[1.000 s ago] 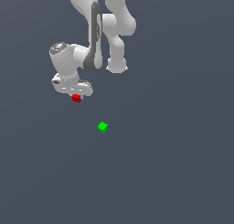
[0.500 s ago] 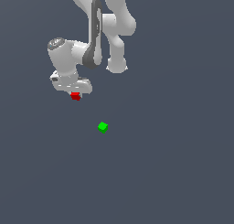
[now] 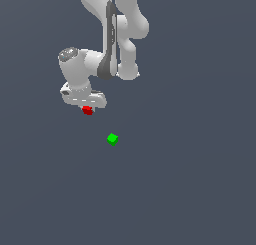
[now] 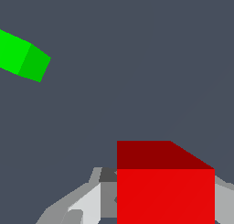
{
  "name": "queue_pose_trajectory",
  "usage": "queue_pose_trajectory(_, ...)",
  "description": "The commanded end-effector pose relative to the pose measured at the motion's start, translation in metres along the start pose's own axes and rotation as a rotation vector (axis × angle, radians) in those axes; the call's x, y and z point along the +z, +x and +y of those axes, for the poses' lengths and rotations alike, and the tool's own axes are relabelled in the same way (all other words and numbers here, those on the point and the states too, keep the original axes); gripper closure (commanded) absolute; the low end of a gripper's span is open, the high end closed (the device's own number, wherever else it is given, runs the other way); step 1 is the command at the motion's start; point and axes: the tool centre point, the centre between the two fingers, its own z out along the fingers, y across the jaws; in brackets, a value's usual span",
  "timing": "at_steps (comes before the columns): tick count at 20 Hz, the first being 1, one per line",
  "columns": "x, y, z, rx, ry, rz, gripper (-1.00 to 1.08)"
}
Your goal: Stack the red cube on top of the green cube.
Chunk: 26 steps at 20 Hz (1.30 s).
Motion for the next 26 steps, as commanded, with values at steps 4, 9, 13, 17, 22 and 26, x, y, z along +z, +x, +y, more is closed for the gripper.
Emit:
queue_pose_trajectory(4, 0.013, 0.028, -0.041, -0.001, 0.001, 0.000, 1.08)
queue_pose_trajectory(9, 0.027, 0.060, -0.085, -0.001, 0.001, 0.000, 1.08)
queue_pose_trajectory(13, 0.036, 0.081, -0.113, -0.001, 0.001, 0.000, 1.08)
queue_pose_trajectory(17, 0.042, 0.096, -0.132, -0.001, 0.000, 0.000, 1.08)
queue_pose_trajectory(22, 0.046, 0.107, -0.144, -0.001, 0.000, 0.000, 1.08)
queue_pose_trajectory(26, 0.047, 0.110, -0.147, -0.001, 0.000, 0.000, 1.08)
